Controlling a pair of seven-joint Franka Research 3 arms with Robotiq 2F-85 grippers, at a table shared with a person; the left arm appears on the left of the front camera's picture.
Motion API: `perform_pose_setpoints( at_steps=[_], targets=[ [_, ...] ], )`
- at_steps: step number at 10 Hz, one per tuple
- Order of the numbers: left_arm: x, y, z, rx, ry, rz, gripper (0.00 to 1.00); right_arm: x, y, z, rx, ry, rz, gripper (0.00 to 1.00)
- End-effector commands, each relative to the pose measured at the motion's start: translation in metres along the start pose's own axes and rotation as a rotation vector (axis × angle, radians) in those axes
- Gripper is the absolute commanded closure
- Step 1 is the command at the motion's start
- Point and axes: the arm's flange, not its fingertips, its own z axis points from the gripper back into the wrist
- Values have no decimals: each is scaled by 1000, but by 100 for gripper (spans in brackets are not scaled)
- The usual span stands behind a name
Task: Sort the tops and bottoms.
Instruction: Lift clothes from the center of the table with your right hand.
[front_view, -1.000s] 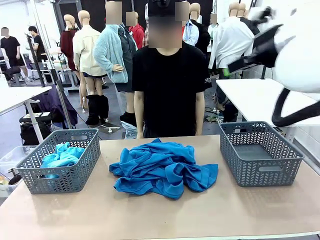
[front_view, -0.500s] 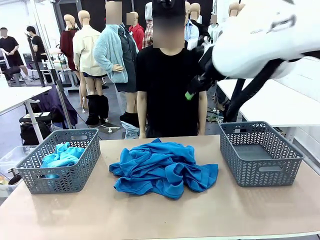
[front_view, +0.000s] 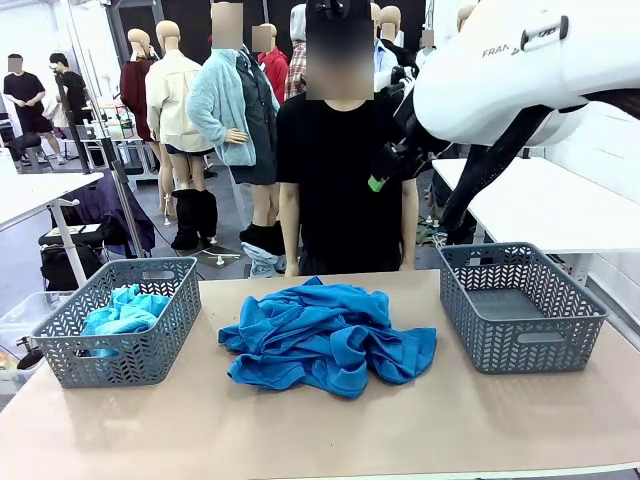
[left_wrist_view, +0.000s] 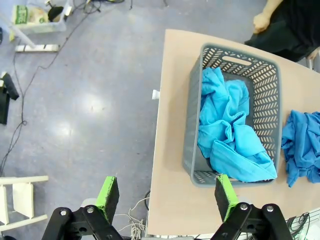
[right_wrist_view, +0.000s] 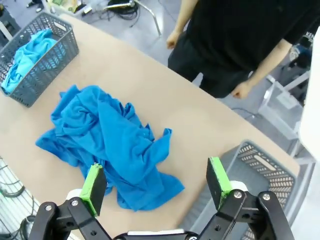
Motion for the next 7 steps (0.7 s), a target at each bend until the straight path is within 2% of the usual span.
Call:
perform_pose_setpoints(
  at_steps=[1,2,3,4,6,7],
  targets=[
    [-1,1,2,9,12,-6,0,-11,-4,-8,23,-8,13,0],
    [-1,1,2,9,12,-6,0,0,0,0,0,0,0,0],
    [-1,1,2,9,12,-6,0,1,7,-28,52,85,41,0],
    [-1,1,2,9,12,-6,0,0,8,-54,125,107,58,0],
    [-1,1,2,9,12,-6,0,-2,7,-101,242,187,7,0],
    [-1,1,2,9,12,-6,0,-4,13,-125,278,265,4,0]
  ],
)
